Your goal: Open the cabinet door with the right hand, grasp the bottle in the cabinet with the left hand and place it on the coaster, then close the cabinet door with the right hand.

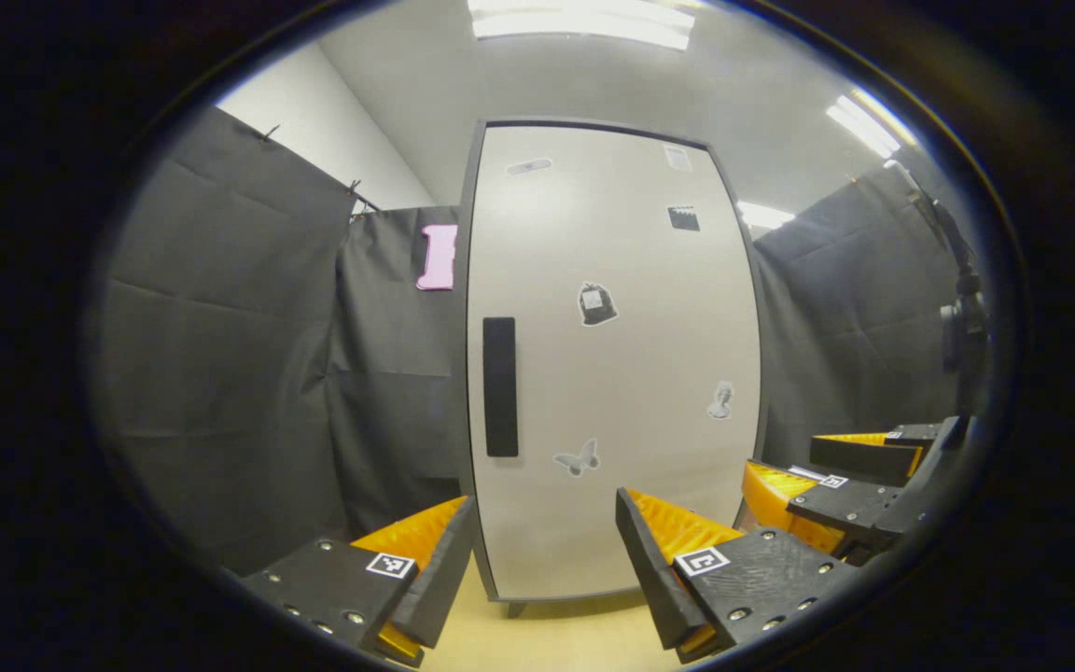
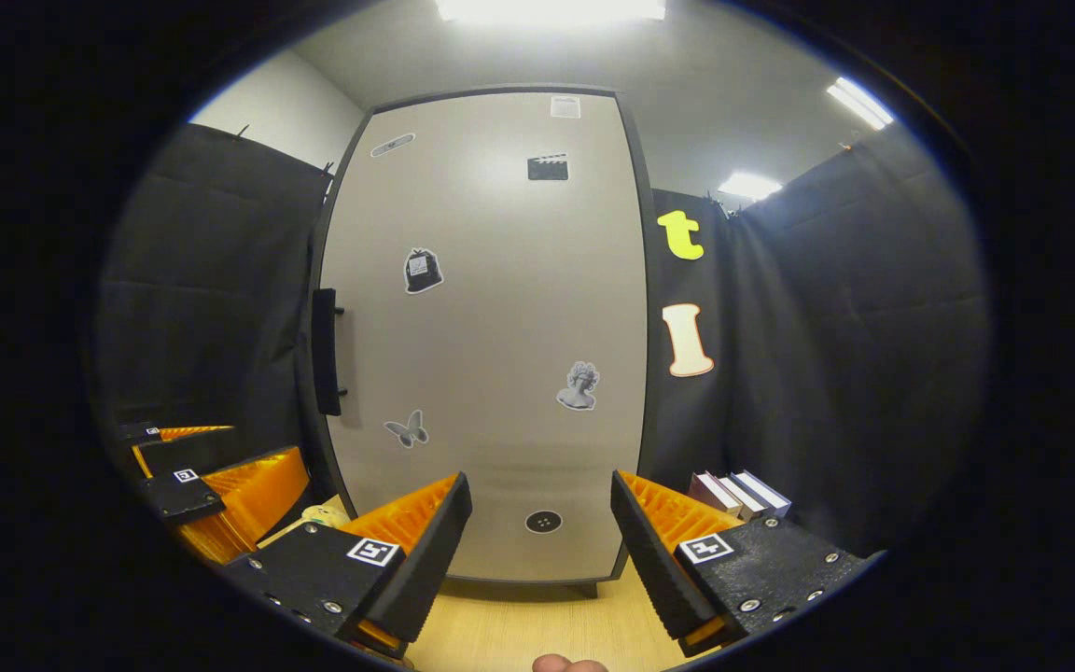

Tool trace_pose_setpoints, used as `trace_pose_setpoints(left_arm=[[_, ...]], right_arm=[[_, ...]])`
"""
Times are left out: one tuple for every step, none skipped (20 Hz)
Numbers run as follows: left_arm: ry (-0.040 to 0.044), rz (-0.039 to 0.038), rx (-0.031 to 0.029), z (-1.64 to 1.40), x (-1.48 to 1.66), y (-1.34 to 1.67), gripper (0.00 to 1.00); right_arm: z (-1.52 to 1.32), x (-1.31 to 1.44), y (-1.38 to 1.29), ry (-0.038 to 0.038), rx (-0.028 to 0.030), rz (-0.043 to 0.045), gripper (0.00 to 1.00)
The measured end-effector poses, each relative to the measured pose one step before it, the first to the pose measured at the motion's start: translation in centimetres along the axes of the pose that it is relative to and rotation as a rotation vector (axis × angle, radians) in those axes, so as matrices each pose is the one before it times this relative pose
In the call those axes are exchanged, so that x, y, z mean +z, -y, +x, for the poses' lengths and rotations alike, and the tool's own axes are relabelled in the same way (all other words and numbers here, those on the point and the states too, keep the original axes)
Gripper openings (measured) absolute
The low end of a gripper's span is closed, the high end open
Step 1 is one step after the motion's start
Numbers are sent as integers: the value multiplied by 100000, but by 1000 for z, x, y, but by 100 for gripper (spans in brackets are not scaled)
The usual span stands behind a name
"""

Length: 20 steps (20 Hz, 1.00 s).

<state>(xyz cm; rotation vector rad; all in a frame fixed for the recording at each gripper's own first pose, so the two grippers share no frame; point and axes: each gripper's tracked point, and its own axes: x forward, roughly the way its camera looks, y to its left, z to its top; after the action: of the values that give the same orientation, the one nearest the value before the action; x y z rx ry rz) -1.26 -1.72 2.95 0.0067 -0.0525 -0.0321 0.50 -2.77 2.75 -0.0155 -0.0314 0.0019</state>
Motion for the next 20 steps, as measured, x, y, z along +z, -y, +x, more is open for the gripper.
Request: trace_pose_setpoints(left_arm=[[-425,4,461,-272,-86,-241,85],[-166,-22,342,-264,-68,-223,85],[-112,-114,212,-254,-62,-178,86],[-186,45,177,-177,-140,-274,85],[125,154,495,-263,-7,-383,85],[94,175,285,-371,-88,-343,85],[52,88,216,-352,-93,-249,85],[-56,22,154,-342,-181,-197,85],[-590,109,-582,-344,-180,120,85],[-317,493,-517,-294,-64,238,85],[226,1118,313,-351,177,6,85],[1101,792,158,-439,305,110,85],[1480,-215,-377,-442,362,261,85],[151,-244,-1181,-264,-54,543,85],[-722,587,-709,-205,-176,380,85],[-787,800,-60,-299,-260,6,86],[-71,429,-17,-306,46,89,85],[359,292,209,-364,118,-63,86],[-1,623,473,-403,69,-111,85],[157,701,507,-362,-49,-230,88]], right_arm=[[105,214,-14,356,142,-30,93],[103,162,2,324,-28,-132,93],[144,134,16,425,133,-50,93],[169,166,-11,320,133,-241,93],[199,166,-25,455,132,-355,93],[232,149,-31,351,241,-264,93],[242,110,-65,676,460,112,93],[348,150,-60,910,278,205,93],[450,41,-95,693,348,-2,93],[452,-50,97,148,-190,-139,93],[439,-80,110,-333,-208,-144,93],[547,-65,-74,-977,345,-144,93],[420,-74,62,-618,-35,-437,93],[426,283,34,236,-229,-385,93],[421,362,-199,680,274,-396,93],[340,414,-231,975,298,-659,93],[167,484,-220,1092,201,-668,93],[202,486,-369,1312,711,-229,93],[209,416,-514,1094,819,-223,93],[253,297,-591,610,1140,-419,93]])
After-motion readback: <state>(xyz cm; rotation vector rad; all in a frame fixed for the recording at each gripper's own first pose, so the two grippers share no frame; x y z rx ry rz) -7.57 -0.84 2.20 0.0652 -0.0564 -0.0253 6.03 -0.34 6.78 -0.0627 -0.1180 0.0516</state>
